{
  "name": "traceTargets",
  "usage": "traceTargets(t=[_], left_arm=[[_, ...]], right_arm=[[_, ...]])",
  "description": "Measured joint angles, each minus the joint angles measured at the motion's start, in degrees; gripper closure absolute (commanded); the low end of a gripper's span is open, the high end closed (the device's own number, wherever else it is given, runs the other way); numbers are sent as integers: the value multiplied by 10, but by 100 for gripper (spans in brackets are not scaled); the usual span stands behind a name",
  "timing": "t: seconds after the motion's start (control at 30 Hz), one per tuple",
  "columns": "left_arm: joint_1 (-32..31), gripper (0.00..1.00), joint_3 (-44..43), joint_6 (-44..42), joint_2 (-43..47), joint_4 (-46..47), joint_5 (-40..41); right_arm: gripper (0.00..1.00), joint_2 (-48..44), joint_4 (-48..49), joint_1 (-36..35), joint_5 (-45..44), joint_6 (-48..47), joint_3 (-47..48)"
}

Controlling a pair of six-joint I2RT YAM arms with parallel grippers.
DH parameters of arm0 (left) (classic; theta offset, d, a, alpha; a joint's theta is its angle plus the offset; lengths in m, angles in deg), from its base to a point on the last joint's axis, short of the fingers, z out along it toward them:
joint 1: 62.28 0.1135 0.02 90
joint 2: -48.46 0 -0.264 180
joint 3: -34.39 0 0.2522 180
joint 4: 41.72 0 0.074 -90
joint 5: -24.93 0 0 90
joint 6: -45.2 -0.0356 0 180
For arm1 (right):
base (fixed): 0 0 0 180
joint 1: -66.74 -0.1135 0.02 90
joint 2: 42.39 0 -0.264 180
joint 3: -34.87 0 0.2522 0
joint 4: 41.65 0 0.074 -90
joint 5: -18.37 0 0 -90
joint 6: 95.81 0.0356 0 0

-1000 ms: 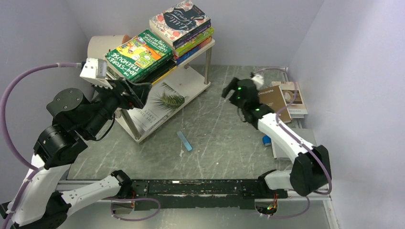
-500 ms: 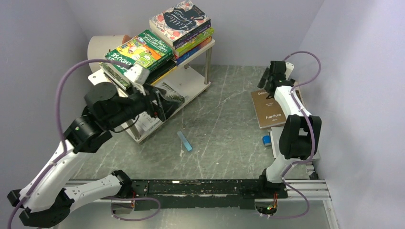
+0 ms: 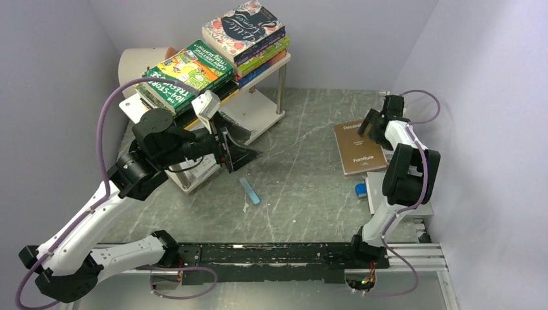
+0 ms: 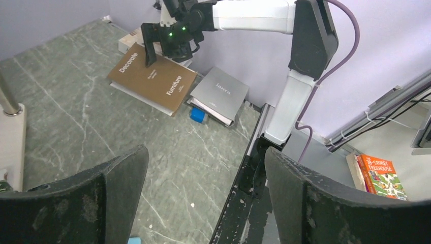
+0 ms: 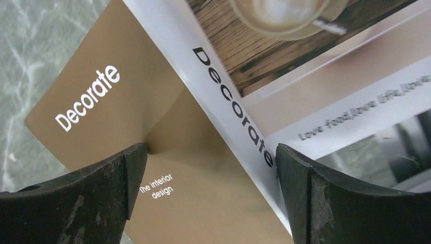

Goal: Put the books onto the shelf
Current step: Pick up the book from the center of the board.

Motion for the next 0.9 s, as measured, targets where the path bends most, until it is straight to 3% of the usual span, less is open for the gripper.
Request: traceTargets(t=[0.23, 0.53, 0.73, 0.9], left_arm=[[-58, 13, -1, -1, -35, -2, 35], [-178, 12, -10, 11, -122, -4, 160], [-203, 10, -10, 59, -216, 10, 253], [-205, 7, -45, 89, -346, 12, 311]], right_arm=[[11, -34, 27, -1, 93, -3, -84], [12, -94, 54, -64, 120, 17, -185], [16, -124, 79, -101, 155, 44, -232], [17, -127, 102, -108, 148, 66, -244]])
